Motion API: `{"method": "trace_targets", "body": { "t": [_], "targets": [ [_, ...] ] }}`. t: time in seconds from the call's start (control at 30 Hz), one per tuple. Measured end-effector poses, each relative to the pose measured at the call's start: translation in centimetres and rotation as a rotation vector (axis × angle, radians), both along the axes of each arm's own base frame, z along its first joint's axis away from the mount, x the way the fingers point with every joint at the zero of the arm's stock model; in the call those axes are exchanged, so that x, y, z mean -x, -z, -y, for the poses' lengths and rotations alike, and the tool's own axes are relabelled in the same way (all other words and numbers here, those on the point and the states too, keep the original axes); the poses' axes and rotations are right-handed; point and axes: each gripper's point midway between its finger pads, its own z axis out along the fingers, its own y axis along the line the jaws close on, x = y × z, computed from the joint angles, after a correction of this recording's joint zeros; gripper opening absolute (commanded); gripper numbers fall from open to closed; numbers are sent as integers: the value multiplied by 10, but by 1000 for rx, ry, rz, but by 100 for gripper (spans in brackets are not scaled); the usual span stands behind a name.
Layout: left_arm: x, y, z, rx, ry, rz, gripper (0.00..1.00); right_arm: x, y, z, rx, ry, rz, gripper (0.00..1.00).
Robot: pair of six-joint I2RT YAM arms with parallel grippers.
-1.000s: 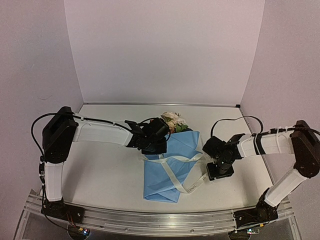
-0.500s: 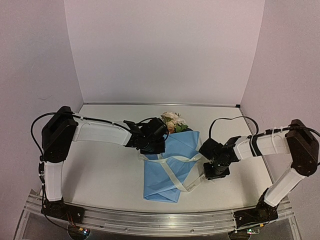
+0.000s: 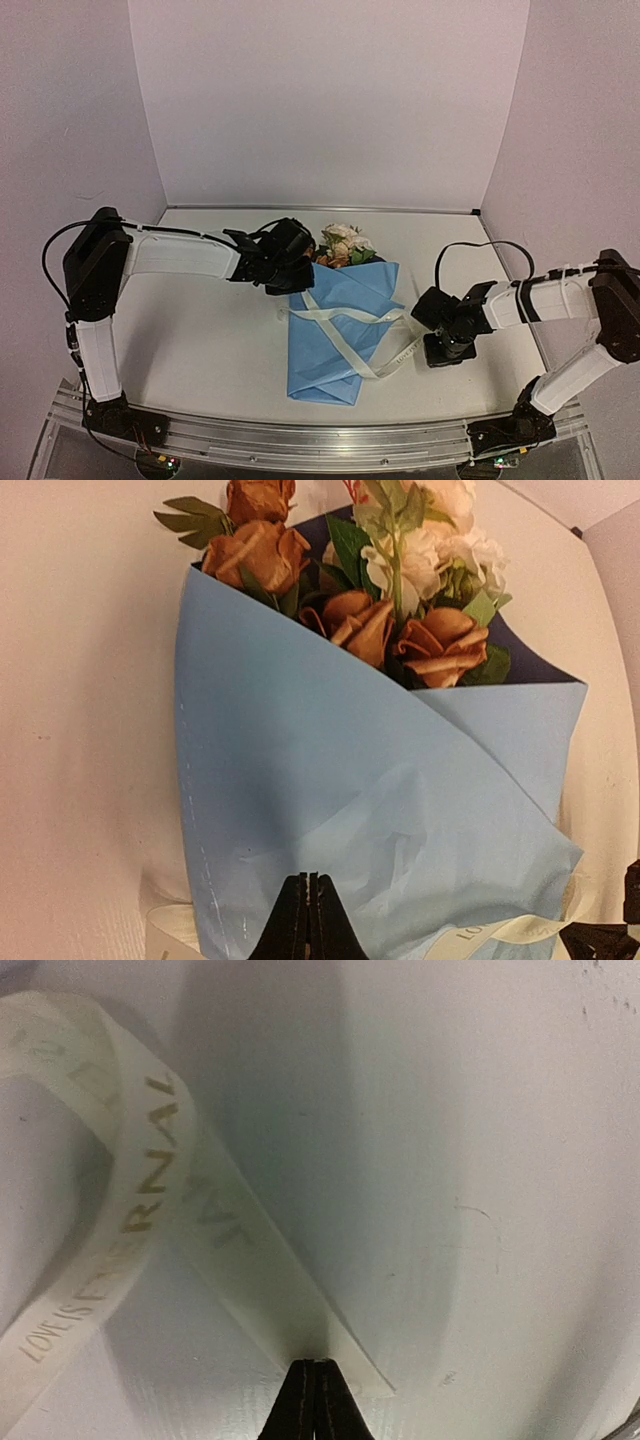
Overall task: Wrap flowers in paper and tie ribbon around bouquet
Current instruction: Tie the ribbon around the folded bouquet.
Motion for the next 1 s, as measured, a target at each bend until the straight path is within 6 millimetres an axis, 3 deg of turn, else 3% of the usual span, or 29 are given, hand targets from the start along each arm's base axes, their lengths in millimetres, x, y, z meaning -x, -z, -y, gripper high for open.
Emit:
{"method": "trace_targets", "body": {
  "t": [0.17,0.33,0.47,0.63,0.77,0.9,1.0],
  "targets": [
    [-12,-18,-12,48,-26,21,0,3,-5,9,35,-5,-2,2],
    [-14,-24,-13,70,-20,27,0,3,-13,7,13,-37,5,42],
    [-14,-25,-10,85,-10,27,0,0,-20,2,6,-118,18,55],
    [-15,-26,-11,91,-10,25,0,-6,-15,-11,8,-214,-6,57],
    [-16,-26,-12,95,-11,20,0,-10,-1,-19,6,-242,-35,52],
    [-18,-26,-14,97,-14,18,0,-19,0,-30,-20,-225,-17,39],
    [-19,-26,-15,99,-16,15,0,-25,3,-38,-63,-179,5,22]
  ]
}}
